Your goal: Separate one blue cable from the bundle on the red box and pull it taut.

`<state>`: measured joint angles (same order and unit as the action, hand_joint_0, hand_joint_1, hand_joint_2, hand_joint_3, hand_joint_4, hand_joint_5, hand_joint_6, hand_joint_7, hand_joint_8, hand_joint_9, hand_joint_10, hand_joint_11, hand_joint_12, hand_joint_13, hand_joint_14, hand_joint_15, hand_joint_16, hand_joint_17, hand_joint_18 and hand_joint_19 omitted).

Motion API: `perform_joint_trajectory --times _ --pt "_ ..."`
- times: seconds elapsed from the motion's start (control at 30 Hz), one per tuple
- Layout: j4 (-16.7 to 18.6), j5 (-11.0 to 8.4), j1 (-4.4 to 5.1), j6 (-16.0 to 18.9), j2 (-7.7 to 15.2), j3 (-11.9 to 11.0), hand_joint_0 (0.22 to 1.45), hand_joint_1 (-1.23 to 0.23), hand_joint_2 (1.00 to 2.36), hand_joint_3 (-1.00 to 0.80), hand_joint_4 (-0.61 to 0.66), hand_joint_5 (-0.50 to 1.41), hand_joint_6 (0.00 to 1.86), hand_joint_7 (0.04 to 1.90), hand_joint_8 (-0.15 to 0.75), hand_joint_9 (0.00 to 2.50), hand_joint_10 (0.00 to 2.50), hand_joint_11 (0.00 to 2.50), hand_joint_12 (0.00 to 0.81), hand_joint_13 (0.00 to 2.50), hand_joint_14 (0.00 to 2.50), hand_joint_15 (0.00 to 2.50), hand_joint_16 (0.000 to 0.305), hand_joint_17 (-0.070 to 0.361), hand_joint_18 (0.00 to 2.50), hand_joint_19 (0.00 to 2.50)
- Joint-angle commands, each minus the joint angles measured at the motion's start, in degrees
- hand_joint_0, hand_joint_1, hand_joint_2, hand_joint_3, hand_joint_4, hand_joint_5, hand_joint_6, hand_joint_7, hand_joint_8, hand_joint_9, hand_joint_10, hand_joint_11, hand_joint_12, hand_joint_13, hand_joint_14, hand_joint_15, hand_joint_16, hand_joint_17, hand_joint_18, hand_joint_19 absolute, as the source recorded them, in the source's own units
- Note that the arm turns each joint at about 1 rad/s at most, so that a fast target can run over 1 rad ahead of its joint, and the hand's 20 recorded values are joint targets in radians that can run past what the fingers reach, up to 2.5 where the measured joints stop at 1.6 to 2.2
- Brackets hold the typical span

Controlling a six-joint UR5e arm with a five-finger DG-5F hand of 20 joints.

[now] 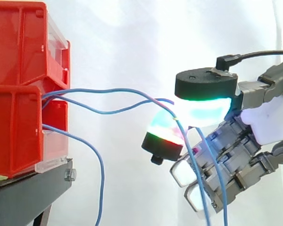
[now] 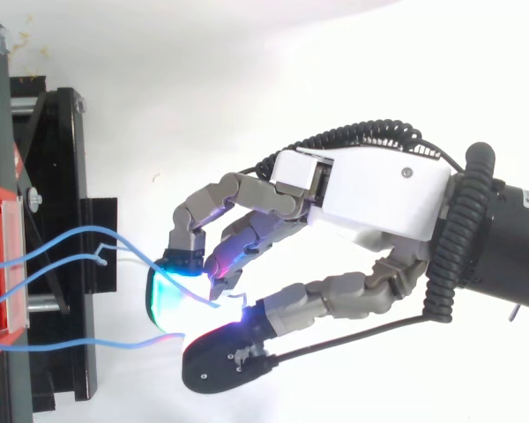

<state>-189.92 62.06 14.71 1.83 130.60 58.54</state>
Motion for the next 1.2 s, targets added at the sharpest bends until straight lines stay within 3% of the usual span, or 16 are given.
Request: perform_joint_trajectory --times 0.0,0.23,0.7,0.97,1.17 --pt "-0.19 0.17 -0.03 0.10 0.00 -0.27 0.51 -0.55 1.00 -0.50 0.06 -0.10 0.89 0.96 0.237 0.95 0.02 0.39 0.374 0.78 0.02 0.54 0.038 0.087 0.59 0.33" --pt "-1.33 0.70 -0.39 -0.07 0.00 -1.14 0.51 -0.47 1.00 -0.50 0.07 -0.10 0.88 0.98 0.242 0.96 0.01 0.39 0.378 0.78 0.02 0.54 0.040 0.089 0.59 0.35" --pt "-8.72 2.72 -2.06 -0.16 0.00 -4.66 0.49 -0.39 1.00 -0.50 0.08 -0.10 0.84 0.95 0.255 0.96 0.01 0.38 0.387 0.80 0.02 0.54 0.042 0.096 0.60 0.35" --pt "-9.42 2.98 -3.81 -0.34 0.00 -6.59 0.50 -0.39 1.00 -0.50 0.08 -0.10 0.84 0.95 0.252 0.97 0.02 0.39 0.386 0.80 0.02 0.54 0.042 0.096 0.60 0.36" --pt "-10.47 3.95 -4.34 -0.95 0.00 -7.21 0.49 -0.29 1.00 -0.50 0.08 -0.10 0.83 0.95 0.254 0.97 0.01 0.38 0.388 0.81 0.02 0.54 0.044 0.098 0.60 0.37"
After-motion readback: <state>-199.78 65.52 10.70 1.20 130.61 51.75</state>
